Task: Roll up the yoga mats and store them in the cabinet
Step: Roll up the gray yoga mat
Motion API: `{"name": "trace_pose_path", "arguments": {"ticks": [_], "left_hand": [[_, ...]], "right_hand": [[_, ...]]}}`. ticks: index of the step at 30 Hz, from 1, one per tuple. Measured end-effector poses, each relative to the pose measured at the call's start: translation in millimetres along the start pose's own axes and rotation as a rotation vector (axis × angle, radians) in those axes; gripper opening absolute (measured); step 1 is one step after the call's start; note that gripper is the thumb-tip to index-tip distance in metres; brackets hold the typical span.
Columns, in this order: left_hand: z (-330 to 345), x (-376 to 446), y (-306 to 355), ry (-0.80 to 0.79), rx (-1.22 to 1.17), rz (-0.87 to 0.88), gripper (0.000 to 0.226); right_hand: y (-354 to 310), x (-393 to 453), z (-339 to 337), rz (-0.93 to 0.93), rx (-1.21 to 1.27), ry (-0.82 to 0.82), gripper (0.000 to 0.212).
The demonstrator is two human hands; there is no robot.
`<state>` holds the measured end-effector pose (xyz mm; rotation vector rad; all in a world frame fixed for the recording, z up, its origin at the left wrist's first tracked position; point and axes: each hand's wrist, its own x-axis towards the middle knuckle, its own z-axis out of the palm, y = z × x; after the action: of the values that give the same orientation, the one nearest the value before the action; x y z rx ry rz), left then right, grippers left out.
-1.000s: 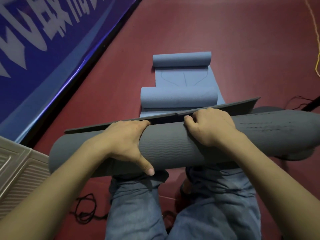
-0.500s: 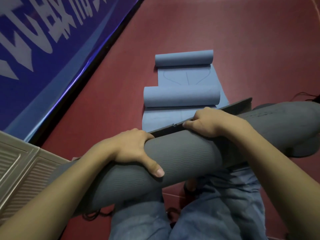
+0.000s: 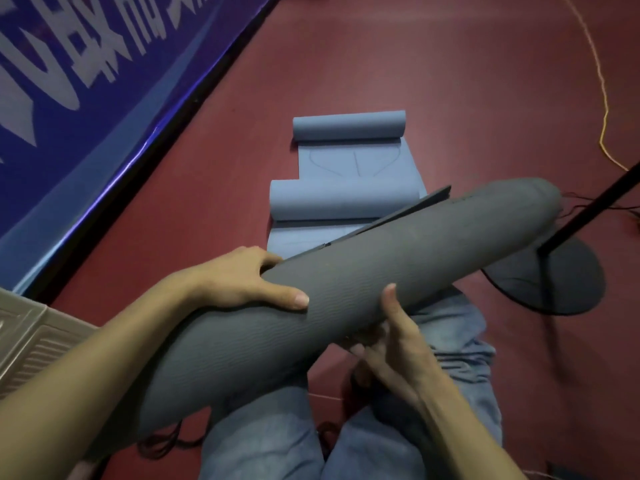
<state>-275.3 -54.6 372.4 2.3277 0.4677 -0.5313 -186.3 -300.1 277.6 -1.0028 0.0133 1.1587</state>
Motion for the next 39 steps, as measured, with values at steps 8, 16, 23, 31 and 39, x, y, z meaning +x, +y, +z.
{"name": "trace_pose_path", "arguments": {"ticks": [8, 16, 23, 31, 39], "left_hand": [[-39, 13, 11, 0.485, 0.162, 0.277, 0.105], [-45, 46, 47, 0.456, -0.142, 0.426, 0.135], [41, 48, 3, 0.494, -0.177, 0.299, 0.076], [101, 31, -31, 0.548, -0.112, 0.078, 0.073], [102, 38, -32, 0.490, 0.064, 0.078, 0.092]], "right_hand": [[-115, 24, 19, -0.640, -0.327, 0.021, 0.091], [-110, 59, 10, -0.804, -0.968, 0.156, 0.096], [-30, 77, -36, -0.487, -1.100, 0.068, 0.105], [-40, 59, -32, -0.565, -1.170, -0.086, 0.112], [-85, 11, 8, -0.902, -1.091, -0.203, 0.130]]}}
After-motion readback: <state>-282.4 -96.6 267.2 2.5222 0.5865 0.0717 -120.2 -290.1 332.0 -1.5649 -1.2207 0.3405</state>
